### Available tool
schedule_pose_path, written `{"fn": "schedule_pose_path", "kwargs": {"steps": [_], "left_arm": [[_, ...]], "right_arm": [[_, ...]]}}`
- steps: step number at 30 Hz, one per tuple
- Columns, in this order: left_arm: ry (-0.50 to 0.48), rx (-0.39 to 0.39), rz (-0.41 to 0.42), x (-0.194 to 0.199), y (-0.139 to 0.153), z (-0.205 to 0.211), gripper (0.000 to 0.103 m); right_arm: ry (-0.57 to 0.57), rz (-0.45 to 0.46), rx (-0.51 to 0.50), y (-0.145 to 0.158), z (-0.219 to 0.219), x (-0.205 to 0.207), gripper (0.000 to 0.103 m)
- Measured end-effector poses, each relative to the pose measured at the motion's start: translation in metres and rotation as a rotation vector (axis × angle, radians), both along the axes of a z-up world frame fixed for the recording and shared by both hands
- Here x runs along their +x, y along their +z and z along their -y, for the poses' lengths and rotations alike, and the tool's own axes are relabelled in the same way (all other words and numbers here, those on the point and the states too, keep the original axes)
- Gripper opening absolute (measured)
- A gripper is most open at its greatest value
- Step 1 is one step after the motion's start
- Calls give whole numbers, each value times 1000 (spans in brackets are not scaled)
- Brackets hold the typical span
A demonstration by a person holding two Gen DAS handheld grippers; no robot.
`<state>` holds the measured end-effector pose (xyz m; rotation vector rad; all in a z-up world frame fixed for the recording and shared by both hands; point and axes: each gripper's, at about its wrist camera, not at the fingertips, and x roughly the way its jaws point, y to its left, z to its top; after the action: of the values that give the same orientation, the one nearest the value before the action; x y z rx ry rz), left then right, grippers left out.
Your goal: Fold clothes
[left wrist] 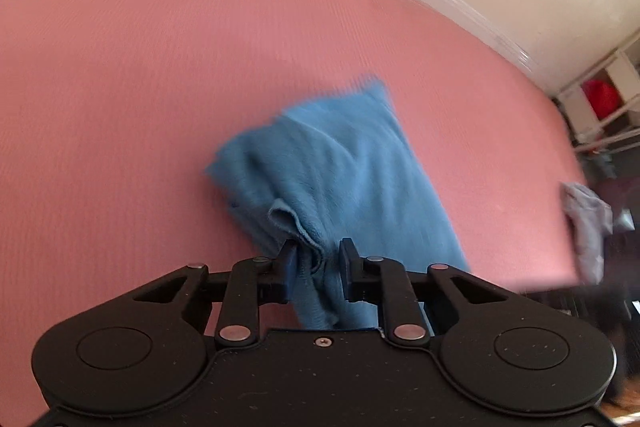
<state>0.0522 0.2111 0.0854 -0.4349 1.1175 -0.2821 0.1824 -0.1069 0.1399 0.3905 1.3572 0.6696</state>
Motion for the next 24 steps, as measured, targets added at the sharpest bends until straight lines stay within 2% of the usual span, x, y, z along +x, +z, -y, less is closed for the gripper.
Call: {"fn": "schedule_pose_path", "kwargs": {"steps": [2,5,8,13,15,17,19,20,21,22,24], "left_arm": [[-43,-75,-55,-8,-8,12,19],[-126,-114,-123,-18,-18,43,16],[-199,-97,-127,-19,-23,72,16],[-208,-77,-72,-23,-6,74,16],[-213,-84,-45,-24,4,70,17],[-229,-90,-10,-24,16,65,24],[-219,-83,58,-20,30,57,34],[-182,-71,108,-17,38,50,44],[-145,-59,158,-14,47,43,51],[-115,-57,184,-11,53,35,53],[-57,-26,217,-4,60,23,67]], "right_arm": [[-49,74,-44,7,17,19,8],[-120,113,-51,10,37,44,8],[-146,118,-58,8,42,56,9],[-107,169,-81,16,43,52,9],[-101,192,-57,26,45,50,9],[-116,210,-21,36,53,47,10],[-134,217,10,40,60,42,17],[-145,217,16,41,62,38,31],[-162,212,11,39,64,34,52],[-178,195,3,35,64,29,57],[-190,150,-3,26,67,18,57]]}}
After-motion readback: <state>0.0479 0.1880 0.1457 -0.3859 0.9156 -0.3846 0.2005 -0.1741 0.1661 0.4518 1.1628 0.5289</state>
